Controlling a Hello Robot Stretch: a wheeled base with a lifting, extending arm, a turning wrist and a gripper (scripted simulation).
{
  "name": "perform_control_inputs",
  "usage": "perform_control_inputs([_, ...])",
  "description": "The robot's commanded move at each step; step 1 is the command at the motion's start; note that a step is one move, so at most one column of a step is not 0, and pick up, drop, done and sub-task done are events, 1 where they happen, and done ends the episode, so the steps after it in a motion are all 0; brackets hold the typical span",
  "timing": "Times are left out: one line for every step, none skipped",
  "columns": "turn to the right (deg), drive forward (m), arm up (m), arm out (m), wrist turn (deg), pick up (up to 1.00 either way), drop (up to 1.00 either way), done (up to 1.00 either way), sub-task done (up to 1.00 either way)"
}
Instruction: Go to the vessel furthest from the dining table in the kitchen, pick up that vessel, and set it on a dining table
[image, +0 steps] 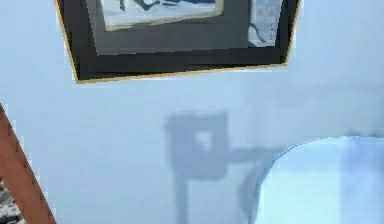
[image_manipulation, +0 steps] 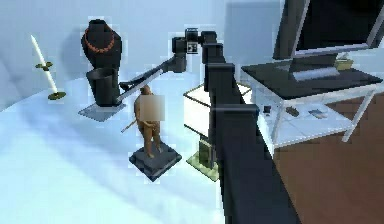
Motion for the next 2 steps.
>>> perform_control_inputs([0.0, 0.0, -0.28, 0.0, 0.0, 0.0, 0.0, 0.0, 0.0])
perform_control_inputs([0.0, 0.0, 0.0, 0.0, 0.0, 0.0, 1.0, 0.0, 0.0])
